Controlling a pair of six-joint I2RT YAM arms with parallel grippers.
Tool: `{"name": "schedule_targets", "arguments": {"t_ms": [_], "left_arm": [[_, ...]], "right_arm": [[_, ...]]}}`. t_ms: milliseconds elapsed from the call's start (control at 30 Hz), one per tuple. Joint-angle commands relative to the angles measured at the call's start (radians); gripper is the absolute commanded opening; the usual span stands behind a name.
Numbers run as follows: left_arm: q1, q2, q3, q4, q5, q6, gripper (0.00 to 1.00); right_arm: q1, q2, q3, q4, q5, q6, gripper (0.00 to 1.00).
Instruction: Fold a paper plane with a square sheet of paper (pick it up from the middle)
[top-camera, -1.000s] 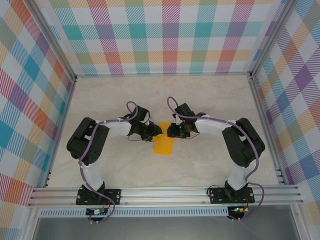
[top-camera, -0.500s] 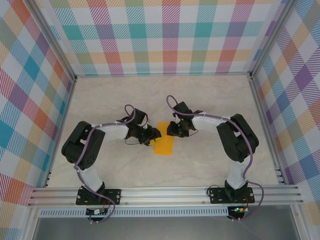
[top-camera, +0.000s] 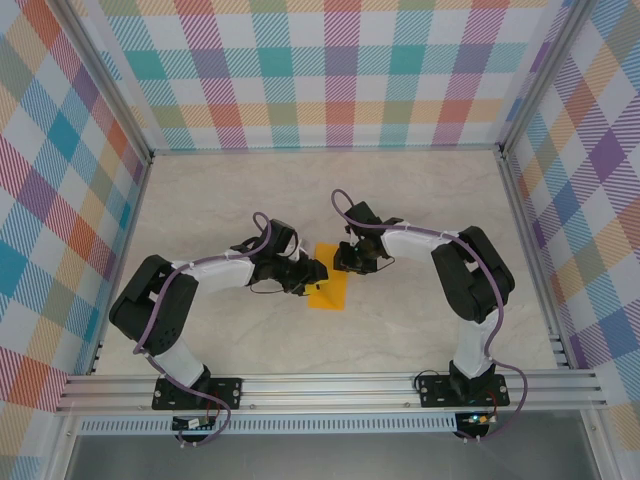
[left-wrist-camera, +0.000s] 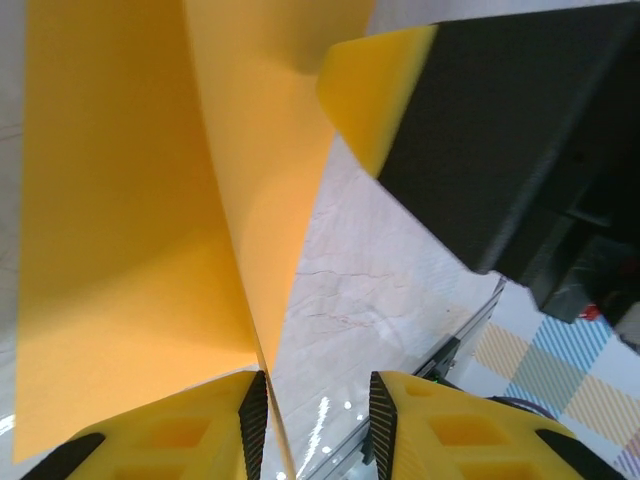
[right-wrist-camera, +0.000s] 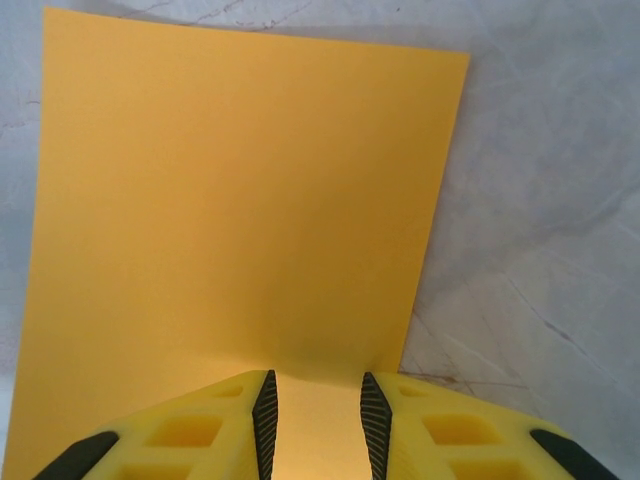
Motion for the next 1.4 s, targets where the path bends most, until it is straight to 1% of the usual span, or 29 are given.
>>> {"name": "schedule_targets", "arguments": {"t_ms": [0, 133, 300, 433, 567, 633, 767, 867, 967, 1067, 1233, 1367], "left_arm": [[-0.015, 0.034, 0.038, 0.077, 0.029, -0.028, 0.36], [-0.015, 0.074, 0.048, 0.120, 0.034, -0.044, 0.37], [-0.015, 0.111, 0.053, 0.133, 0.023, -0.051, 0.37], [-0.015, 0.124, 0.048, 0.139, 0.008, -0.050, 0.37], [-0.015, 0.135, 0.050, 0.142, 0.002, -0.051, 0.42], [-0.014, 0.140, 0.053, 0.142, -0.001, -0.051, 0.46], [-0.015, 0.149, 0.063, 0.142, -0.005, -0.053, 0.48], [-0.015, 0.152, 0.067, 0.140, -0.009, -0.054, 0.48], [-0.015, 0.154, 0.068, 0.139, -0.012, -0.057, 0.45], [-0.015, 0.153, 0.066, 0.136, -0.015, -0.057, 0.42], [-0.015, 0.152, 0.069, 0.129, -0.017, -0.057, 0.37], [-0.015, 0.152, 0.072, 0.121, -0.018, -0.053, 0.36]], "right_arm": [[0.002, 0.025, 0.005, -0.013, -0.015, 0.014, 0.33], [-0.002, 0.029, 0.022, -0.027, -0.033, 0.013, 0.33], [-0.016, 0.014, 0.009, -0.017, -0.070, 0.032, 0.33], [-0.042, -0.070, -0.022, 0.023, -0.110, 0.053, 0.35], [-0.060, -0.150, -0.057, 0.038, -0.128, 0.050, 0.40], [-0.063, -0.189, -0.092, 0.046, -0.136, 0.043, 0.44], [-0.063, -0.259, -0.181, 0.064, -0.147, 0.037, 0.48], [-0.063, -0.296, -0.241, 0.102, -0.218, 0.023, 0.48], [-0.063, -0.301, -0.283, 0.149, -0.318, 0.032, 0.48], [-0.063, -0.291, -0.309, 0.182, -0.357, 0.044, 0.45], [-0.063, -0.255, -0.305, 0.209, -0.371, 0.055, 0.42], [-0.063, -0.221, -0.281, 0.210, -0.365, 0.060, 0.38]]}}
